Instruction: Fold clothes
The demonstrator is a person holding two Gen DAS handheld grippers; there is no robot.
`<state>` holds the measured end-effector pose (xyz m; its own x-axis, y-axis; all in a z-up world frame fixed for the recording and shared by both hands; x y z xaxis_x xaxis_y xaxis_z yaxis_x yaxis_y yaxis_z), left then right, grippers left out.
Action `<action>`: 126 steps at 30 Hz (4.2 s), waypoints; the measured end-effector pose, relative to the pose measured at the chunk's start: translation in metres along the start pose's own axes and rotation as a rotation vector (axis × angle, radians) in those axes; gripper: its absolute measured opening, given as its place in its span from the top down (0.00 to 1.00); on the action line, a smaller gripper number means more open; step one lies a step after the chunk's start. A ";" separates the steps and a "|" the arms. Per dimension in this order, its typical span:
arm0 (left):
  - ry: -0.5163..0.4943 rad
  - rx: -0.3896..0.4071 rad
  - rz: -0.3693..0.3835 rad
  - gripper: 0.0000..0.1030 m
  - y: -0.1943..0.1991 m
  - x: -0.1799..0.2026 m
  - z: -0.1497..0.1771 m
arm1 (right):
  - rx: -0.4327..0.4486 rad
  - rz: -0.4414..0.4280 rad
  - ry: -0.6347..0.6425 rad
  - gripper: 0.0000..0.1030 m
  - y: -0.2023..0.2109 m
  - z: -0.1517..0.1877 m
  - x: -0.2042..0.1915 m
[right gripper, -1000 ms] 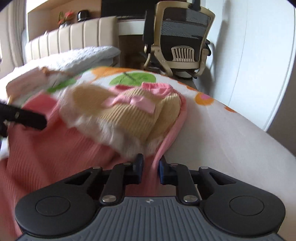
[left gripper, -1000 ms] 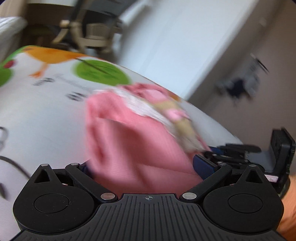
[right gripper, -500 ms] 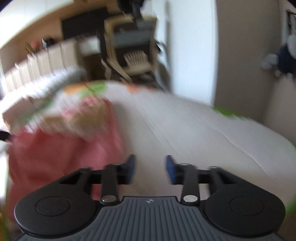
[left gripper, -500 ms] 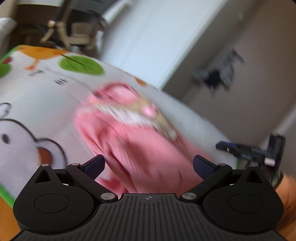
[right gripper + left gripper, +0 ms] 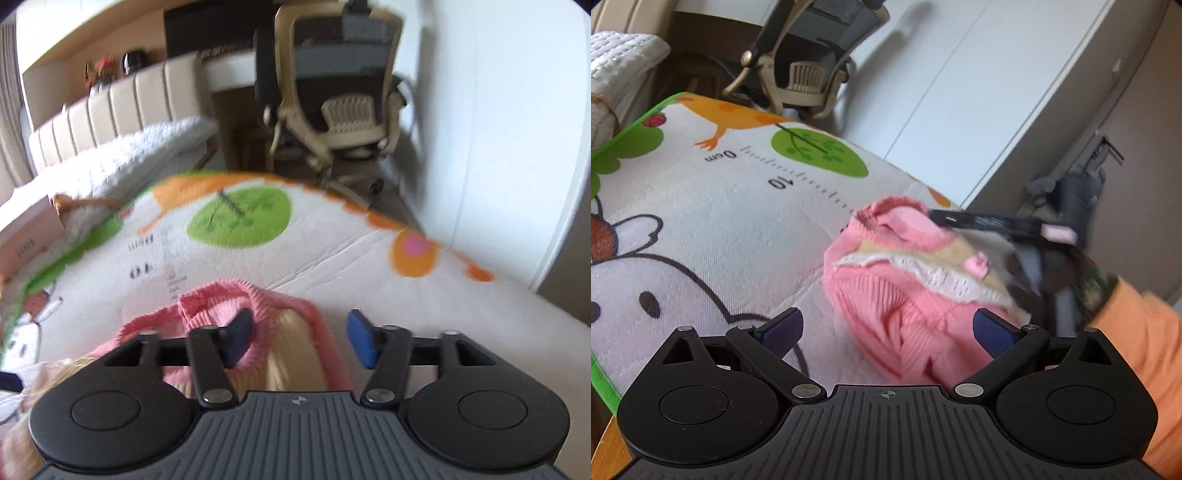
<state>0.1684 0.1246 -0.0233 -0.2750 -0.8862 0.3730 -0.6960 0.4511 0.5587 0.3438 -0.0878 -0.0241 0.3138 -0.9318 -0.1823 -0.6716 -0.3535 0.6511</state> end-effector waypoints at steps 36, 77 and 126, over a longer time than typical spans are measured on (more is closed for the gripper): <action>-0.408 0.323 0.487 0.09 0.026 0.179 -0.053 | 1.038 0.265 0.373 0.91 0.466 0.077 -0.008; -0.749 0.694 -0.285 0.94 0.104 0.246 -0.085 | 0.989 0.263 0.226 0.91 0.409 -0.002 -0.008; -0.215 -0.097 -0.255 0.93 0.025 0.024 0.044 | 0.097 0.114 -0.193 0.87 0.231 0.167 0.111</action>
<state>0.1153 0.1101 -0.0332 -0.2414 -0.9689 0.0535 -0.6968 0.2115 0.6854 0.1117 -0.2861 -0.0168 0.1046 -0.9611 -0.2557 -0.7596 -0.2431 0.6032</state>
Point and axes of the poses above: each gripper's, at about its wrist camera, not at the fingertips, and y roughly against the way its jaws point, x to its right, z to its underside, the point moved 3 cm from there along -y, roughly the way its jaws point, and after that the axes turned 8 degrees about -y, right-handed, at the moved point
